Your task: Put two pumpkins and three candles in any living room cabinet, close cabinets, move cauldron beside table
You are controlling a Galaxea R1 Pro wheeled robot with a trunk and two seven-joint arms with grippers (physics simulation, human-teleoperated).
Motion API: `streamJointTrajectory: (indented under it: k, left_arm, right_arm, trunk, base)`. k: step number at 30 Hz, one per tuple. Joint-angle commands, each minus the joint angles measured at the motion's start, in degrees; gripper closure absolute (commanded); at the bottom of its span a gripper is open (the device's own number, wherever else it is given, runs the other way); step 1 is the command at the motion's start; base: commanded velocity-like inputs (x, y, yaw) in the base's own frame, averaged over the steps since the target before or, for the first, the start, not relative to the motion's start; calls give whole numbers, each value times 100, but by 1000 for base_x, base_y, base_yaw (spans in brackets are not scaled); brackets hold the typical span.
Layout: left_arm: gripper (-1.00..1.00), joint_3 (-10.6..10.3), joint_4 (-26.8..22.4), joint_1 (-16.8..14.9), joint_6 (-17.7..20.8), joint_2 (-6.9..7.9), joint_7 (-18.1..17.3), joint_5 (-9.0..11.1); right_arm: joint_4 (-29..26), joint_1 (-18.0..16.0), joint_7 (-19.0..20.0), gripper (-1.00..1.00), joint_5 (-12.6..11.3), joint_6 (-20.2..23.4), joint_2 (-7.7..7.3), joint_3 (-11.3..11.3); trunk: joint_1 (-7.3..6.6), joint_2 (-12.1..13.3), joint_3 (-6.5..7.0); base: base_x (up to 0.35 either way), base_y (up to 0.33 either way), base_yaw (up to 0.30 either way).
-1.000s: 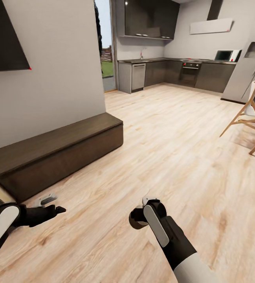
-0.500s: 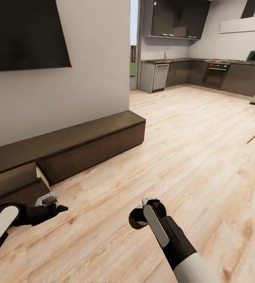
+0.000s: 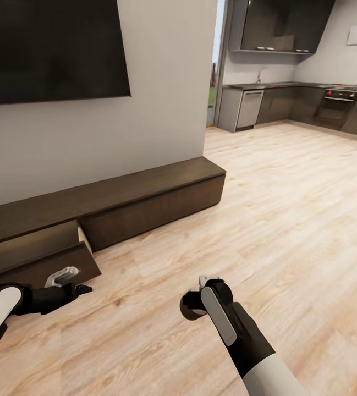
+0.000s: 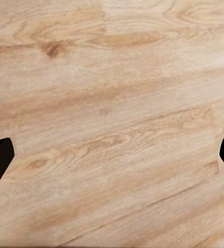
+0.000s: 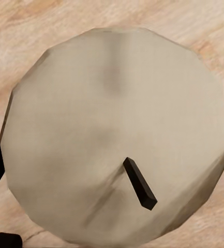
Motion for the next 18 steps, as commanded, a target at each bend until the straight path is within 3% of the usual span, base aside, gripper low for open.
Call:
streamJointTrajectory:
  k: [1,9,15,18]
  left_arm:
    - [-100,-8,3,-4,4,9,60,54]
    - [-100,366,39,-5,21,42,67,47]
    - [-100,392,99,-3,22,51,96,25]
    - [-100,393,124,-4,27,63,115,-3]
  right_arm:
    - [-6,-4,-62,100,-61,-3,-1,5]
    - [-7,-4,-71,100,-60,-25,-2,4]
    - [-7,-4,-84,100,-64,-27,-1,27]
    - [-7,-4,-84,100,-58,-35,2,236]
  trunk:
    - [-23,39,11]
    - [-199,360,151]
    - [-331,601,259]
    - [-397,721,309]
  base:
    - [0,0,56]
    - [0,0,42]
    - [0,0,256]
    - [0,0,283]
